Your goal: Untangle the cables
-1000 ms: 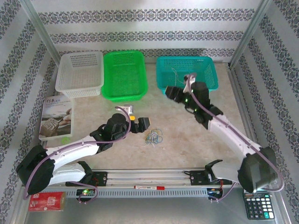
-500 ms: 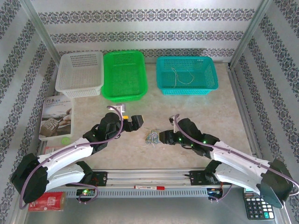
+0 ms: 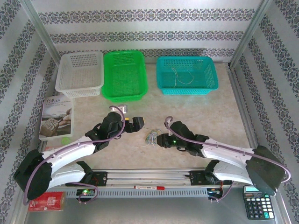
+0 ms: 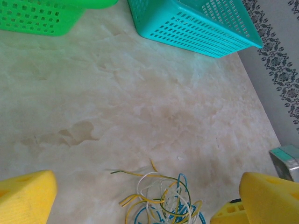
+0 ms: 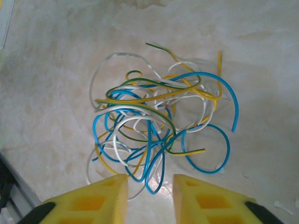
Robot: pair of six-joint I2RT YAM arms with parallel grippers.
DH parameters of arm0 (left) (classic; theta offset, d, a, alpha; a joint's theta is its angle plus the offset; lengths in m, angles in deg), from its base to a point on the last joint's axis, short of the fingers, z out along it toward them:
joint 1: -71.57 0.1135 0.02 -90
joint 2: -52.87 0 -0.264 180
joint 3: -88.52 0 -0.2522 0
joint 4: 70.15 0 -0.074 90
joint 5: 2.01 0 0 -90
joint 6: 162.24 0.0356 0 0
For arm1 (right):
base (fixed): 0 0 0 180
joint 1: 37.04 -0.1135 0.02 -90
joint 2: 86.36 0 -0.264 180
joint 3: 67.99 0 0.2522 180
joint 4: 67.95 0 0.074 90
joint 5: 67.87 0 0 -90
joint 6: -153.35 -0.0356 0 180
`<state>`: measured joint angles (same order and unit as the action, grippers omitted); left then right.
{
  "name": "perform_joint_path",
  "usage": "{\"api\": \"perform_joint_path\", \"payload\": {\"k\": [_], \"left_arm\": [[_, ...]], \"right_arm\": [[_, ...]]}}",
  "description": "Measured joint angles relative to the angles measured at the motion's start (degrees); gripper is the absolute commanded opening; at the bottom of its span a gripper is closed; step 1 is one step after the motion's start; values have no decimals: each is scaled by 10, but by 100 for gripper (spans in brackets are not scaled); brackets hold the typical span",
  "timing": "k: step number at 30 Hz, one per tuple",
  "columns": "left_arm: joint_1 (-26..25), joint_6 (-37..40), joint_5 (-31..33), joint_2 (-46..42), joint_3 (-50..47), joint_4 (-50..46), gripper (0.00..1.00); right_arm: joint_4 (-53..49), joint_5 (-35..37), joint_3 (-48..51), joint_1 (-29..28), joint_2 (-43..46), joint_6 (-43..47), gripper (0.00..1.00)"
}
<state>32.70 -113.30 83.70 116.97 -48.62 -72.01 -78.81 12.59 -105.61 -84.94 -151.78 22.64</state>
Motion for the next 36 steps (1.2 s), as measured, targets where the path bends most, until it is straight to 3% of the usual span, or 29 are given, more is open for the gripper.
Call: {"api": "perform_joint_path", "payload": {"k": [4, 10, 16, 36], "left_arm": [[0, 0, -2, 7, 1, 0, 100], [7, 0, -6, 9, 4, 0, 100], [7, 0, -6, 7, 4, 0, 100], [15, -19, -16, -1, 4, 7, 100]], "right_arm": [[16, -2, -4, 0, -43, 5, 0], [-10, 1, -65, 0, -66, 47, 0], [-14, 7, -122, 0, -26, 101, 0], [24, 21, -76, 23, 9, 137, 0]]}}
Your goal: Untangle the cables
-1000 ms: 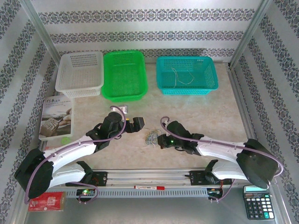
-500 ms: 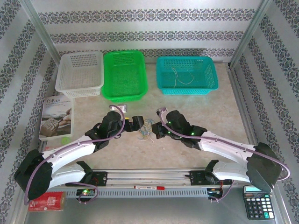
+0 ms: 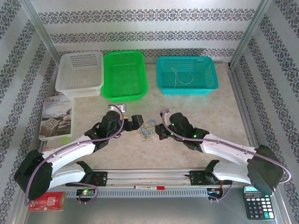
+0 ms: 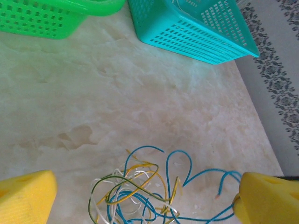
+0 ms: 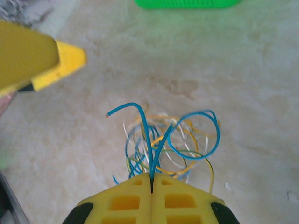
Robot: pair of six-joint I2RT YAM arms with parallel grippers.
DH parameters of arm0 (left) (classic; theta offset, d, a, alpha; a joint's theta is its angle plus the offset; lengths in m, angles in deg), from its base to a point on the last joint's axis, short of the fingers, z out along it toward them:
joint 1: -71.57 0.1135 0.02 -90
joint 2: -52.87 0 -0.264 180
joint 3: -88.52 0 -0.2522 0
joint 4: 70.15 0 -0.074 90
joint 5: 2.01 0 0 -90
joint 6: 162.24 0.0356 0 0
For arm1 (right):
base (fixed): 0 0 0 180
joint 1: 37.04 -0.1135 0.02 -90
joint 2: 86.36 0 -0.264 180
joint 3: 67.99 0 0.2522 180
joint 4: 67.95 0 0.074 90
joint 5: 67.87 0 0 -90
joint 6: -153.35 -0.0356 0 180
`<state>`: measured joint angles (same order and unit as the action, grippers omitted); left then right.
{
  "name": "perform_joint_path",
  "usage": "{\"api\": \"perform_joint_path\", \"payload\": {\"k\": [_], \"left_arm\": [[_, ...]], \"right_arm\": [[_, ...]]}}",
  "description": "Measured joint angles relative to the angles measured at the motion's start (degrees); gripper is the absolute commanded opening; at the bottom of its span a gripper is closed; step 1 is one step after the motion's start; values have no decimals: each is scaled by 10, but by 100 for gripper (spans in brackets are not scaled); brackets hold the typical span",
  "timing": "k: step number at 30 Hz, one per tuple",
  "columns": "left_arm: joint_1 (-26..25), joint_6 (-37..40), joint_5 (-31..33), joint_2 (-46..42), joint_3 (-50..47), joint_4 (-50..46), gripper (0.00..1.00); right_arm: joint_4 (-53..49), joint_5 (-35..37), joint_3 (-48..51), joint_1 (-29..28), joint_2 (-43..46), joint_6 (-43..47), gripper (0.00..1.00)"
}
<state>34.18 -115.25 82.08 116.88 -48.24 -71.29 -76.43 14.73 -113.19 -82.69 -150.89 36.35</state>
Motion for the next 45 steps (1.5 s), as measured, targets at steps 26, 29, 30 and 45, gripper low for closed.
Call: {"api": "perform_joint_path", "payload": {"k": [26, 29, 30, 45], "left_arm": [[-16, -188, -102, 151, 0, 310, 60], [-17, -191, -101, 161, 0, 327, 57], [-17, -192, -101, 163, 0, 330, 55], [-23, -206, -99, 190, 2, 376, 39]], "right_arm": [[100, -60, 17, 28, 2, -18, 0], [105, -61, 19, 28, -1, -20, 0], [107, -61, 19, 28, -3, -22, 0], [113, -63, 25, 28, -8, -31, 0]]}}
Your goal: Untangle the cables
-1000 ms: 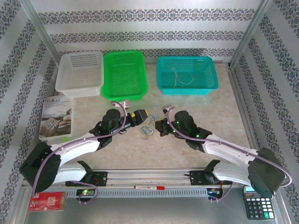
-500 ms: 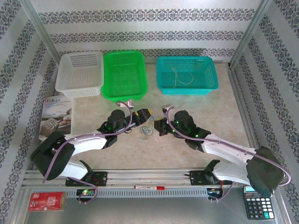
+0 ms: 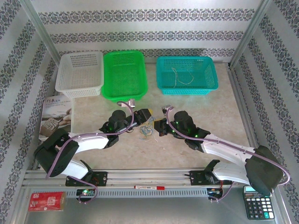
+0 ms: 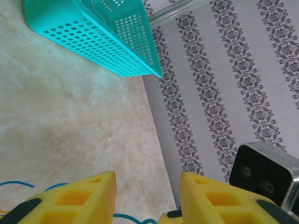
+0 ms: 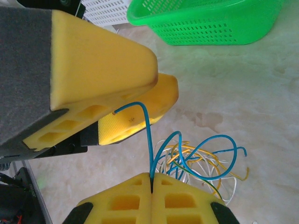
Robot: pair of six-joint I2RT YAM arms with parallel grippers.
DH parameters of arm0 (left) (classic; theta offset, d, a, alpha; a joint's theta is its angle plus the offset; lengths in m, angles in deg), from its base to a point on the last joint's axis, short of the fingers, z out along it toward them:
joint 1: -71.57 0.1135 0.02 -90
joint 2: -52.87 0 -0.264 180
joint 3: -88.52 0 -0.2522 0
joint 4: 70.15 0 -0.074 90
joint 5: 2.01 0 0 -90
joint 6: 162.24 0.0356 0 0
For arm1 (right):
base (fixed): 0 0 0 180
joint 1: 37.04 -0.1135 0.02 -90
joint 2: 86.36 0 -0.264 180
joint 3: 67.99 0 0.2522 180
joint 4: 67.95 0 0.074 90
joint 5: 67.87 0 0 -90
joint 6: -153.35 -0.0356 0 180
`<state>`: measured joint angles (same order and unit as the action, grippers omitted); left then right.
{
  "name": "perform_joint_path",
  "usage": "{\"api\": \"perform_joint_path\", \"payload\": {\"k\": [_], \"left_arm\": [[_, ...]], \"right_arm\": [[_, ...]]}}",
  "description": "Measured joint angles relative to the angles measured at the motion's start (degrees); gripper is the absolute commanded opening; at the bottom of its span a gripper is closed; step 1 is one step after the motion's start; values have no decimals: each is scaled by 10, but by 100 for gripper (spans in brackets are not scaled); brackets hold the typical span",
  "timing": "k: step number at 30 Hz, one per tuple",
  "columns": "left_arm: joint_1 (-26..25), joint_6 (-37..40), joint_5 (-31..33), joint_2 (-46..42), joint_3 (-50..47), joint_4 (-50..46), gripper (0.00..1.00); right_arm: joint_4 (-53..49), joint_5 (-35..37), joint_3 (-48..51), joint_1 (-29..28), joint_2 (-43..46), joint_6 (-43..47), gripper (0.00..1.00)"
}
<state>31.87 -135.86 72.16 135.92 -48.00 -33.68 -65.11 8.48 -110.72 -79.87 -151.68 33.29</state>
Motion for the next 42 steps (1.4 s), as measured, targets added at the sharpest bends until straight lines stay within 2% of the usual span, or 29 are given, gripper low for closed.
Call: {"api": "perform_joint_path", "payload": {"k": [12, 15, 19, 21, 23, 26, 28, 32, 42], "left_arm": [[-5, -5, 0, 2, 1, 6, 22], [-5, -5, 0, 2, 1, 8, 15], [-6, -8, 4, 2, 1, 9, 0], [-8, -8, 6, 2, 1, 12, 0], [-8, -8, 6, 2, 1, 15, 0], [-8, -7, 6, 0, 2, 15, 0], [-8, -7, 6, -4, 5, 12, 0], [-8, -3, 6, -22, 25, -1, 0], [-8, 4, 1, -43, 66, -25, 0]], "right_arm": [[6, 0, 0, 0, -3, -2, 0], [8, 0, 0, 0, -5, -2, 0], [8, 0, 0, 0, -5, -2, 0], [8, 0, 0, 2, -5, -2, 15], [9, 0, 1, 9, -5, -4, 34], [10, 1, 14, 26, 6, -5, 52], [10, 2, 25, 38, 20, -10, 60], [10, 3, 35, 52, 44, -12, 66], [53, -13, 33, 48, 21, -12, 67]]}}
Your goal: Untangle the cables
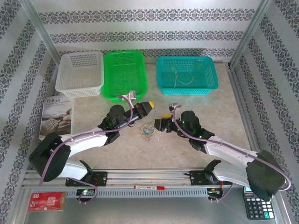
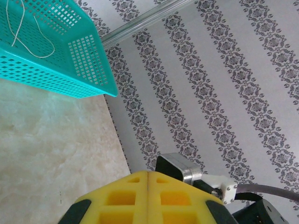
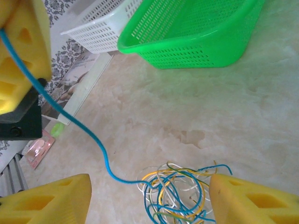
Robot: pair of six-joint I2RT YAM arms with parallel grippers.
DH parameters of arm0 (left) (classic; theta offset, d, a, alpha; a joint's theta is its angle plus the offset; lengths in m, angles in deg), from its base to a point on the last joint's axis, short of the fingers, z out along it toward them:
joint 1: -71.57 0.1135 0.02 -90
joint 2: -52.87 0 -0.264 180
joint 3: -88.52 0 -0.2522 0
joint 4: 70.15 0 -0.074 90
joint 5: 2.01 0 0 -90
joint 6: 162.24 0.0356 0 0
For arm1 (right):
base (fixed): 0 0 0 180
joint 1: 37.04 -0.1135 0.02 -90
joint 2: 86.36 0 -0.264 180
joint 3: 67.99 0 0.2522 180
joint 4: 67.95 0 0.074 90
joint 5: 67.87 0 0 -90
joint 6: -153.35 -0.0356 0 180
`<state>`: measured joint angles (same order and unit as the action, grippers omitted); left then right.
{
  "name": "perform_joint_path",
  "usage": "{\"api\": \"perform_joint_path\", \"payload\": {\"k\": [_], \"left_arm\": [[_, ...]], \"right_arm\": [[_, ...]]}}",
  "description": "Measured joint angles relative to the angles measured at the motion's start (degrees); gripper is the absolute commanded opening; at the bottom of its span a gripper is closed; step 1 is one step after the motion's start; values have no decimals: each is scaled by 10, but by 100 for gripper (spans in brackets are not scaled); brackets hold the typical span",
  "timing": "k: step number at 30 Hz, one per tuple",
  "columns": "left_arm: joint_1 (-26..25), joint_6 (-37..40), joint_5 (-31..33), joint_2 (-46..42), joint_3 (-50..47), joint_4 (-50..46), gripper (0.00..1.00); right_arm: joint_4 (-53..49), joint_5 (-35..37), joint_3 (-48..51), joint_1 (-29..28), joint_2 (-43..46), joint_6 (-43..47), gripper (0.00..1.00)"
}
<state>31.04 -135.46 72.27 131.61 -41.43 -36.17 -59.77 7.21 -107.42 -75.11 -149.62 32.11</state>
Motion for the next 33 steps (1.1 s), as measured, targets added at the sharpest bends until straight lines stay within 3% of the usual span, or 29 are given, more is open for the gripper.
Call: {"api": "perform_joint_path", "payload": {"k": [7, 14, 18, 33], "left_arm": [[-1, 0, -2, -3, 24, -17, 0], [-4, 0, -2, -38, 66, -45, 0], [-4, -1, -1, -62, 102, -59, 0], [-4, 39, 14, -142, 212, -169, 0]], "right_arm": [[78, 0, -18, -12, -92, -1, 63], [167, 19, -24, -23, -190, -14, 40], [206, 62, -20, -22, -228, -20, 31], [260, 145, 30, -22, -253, -40, 31]]}}
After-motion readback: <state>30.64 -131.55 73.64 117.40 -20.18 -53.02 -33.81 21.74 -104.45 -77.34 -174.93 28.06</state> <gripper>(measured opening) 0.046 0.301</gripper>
